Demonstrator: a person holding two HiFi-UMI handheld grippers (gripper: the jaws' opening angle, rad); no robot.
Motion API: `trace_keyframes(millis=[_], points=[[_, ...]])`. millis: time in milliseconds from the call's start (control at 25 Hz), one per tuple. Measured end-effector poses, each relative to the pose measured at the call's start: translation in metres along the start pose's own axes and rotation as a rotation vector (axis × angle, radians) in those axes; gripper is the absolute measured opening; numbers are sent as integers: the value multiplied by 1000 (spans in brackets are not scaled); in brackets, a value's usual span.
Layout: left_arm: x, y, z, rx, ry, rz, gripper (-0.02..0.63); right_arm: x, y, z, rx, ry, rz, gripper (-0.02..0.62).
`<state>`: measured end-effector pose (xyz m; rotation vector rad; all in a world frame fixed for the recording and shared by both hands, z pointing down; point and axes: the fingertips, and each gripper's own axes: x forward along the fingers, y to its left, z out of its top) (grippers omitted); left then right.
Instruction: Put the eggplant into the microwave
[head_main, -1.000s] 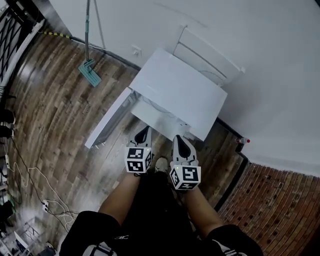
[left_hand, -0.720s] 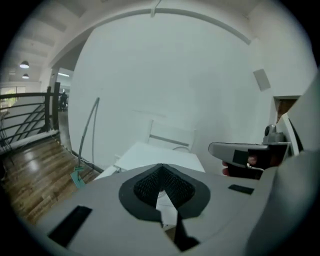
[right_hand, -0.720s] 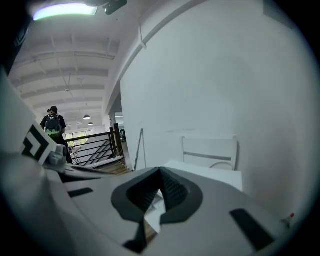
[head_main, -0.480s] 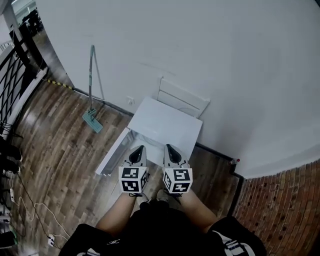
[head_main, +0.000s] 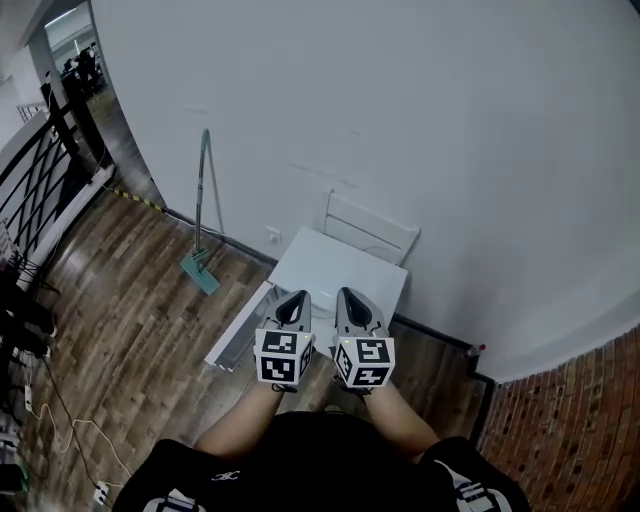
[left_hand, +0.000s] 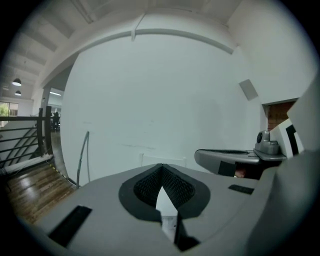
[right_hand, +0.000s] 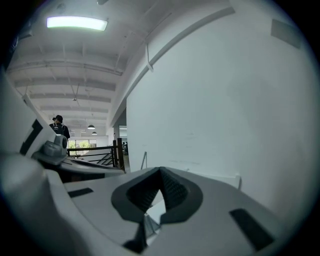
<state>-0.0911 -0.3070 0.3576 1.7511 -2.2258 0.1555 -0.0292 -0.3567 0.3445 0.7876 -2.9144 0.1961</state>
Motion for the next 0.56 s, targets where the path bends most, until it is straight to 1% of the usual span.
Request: trace_keyframes(millis=[120, 240, 560], points=[[3, -1, 3, 10, -1, -13, 0, 1, -2, 1, -13, -4, -3, 8], [4, -2, 0, -8, 5, -25, 0, 0, -4, 3, -45, -10, -16, 8], [8, 7, 6, -35, -1, -32, 0, 13, -2, 2, -25, -12, -2, 8]])
